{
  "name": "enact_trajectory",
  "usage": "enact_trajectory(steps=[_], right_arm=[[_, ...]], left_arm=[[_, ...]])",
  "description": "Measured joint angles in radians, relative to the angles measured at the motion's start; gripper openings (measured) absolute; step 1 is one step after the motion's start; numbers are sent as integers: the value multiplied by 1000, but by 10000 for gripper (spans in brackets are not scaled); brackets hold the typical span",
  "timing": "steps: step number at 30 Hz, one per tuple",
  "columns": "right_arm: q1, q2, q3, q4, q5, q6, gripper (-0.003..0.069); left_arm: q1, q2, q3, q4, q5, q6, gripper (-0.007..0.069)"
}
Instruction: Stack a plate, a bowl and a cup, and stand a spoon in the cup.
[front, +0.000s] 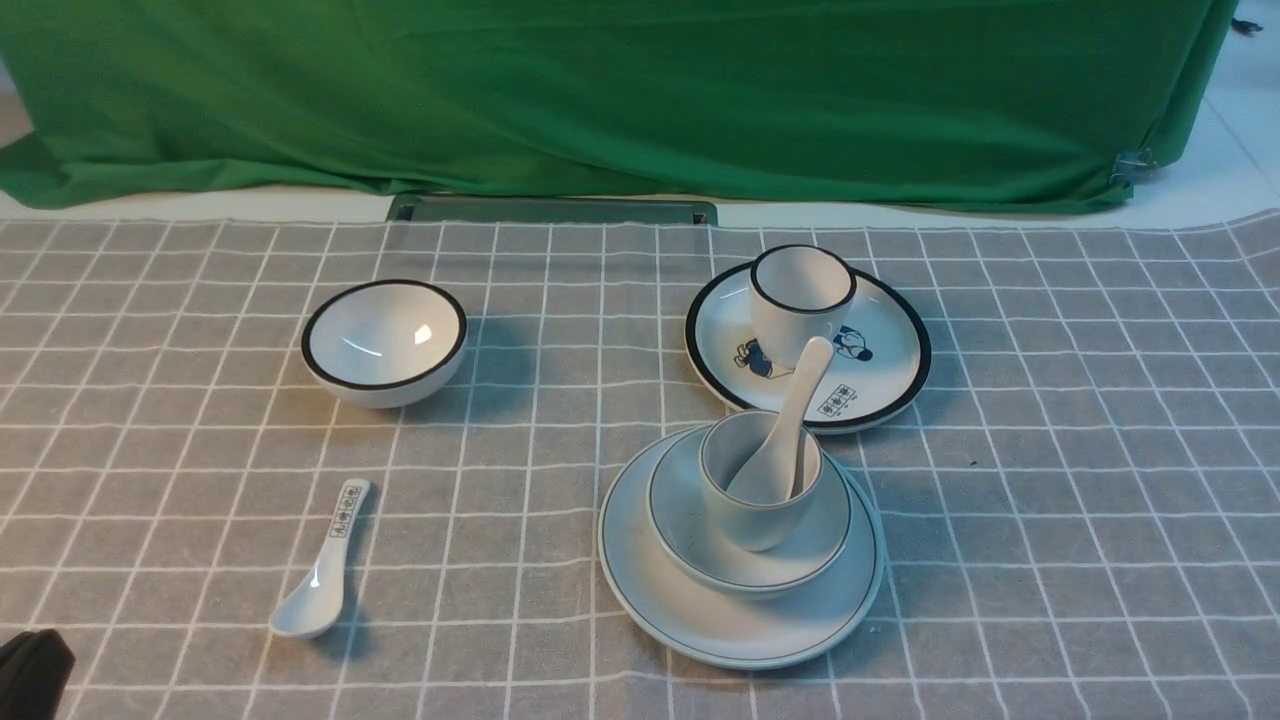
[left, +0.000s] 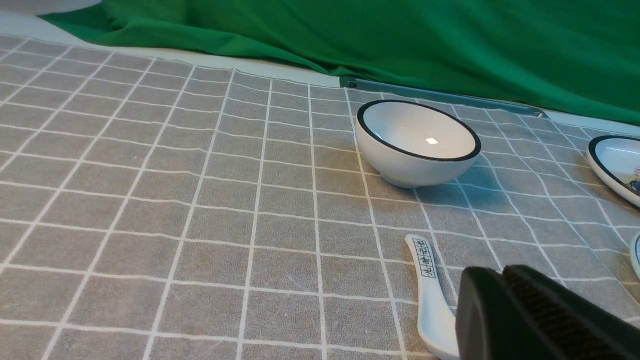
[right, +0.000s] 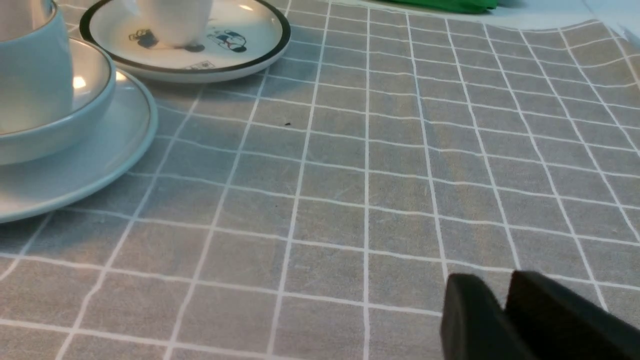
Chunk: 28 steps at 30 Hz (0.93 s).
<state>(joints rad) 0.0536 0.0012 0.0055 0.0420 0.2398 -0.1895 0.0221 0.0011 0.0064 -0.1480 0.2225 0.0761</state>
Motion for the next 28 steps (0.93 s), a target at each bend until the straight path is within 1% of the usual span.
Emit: enact_trajectory(steps=[28], right_arm=[[0,0,0,0,-1,1,213]], left_arm=[[0,0,0,0,0,1,13]])
